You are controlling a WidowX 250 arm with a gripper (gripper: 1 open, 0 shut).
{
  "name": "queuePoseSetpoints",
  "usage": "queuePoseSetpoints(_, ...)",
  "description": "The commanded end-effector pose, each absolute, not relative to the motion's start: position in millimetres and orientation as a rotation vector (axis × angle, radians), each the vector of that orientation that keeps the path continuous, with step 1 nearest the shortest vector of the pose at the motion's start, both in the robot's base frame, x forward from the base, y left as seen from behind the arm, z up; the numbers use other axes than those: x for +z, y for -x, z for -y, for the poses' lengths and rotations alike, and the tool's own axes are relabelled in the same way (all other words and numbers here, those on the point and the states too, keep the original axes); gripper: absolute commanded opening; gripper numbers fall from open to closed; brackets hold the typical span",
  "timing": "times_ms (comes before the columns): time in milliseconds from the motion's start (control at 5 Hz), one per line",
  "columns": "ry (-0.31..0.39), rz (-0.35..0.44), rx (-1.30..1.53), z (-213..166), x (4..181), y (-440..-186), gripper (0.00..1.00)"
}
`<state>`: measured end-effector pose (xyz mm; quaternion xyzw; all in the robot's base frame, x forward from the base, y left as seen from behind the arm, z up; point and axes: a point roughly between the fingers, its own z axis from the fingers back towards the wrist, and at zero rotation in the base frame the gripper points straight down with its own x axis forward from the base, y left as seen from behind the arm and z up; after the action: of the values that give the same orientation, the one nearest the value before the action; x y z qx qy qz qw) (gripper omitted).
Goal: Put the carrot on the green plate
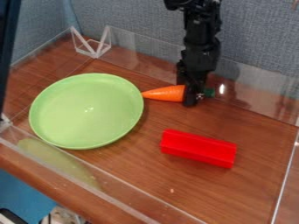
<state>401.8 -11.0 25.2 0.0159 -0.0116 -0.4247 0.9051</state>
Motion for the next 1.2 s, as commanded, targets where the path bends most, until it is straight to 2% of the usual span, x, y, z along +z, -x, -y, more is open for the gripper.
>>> queuePoseSetpoints(0, -0.056, 0.080, -0.895, 5.4, 30.9, -414.9, 0.00)
queuePoseSetpoints(800, -0.144, 0.122, -0.885, -3.9, 82.6, -404.4, 0.00)
queuePoseSetpoints(1000, -0.192, 0.149, -0.874, -9.7, 110.3, -398.3, 0.00)
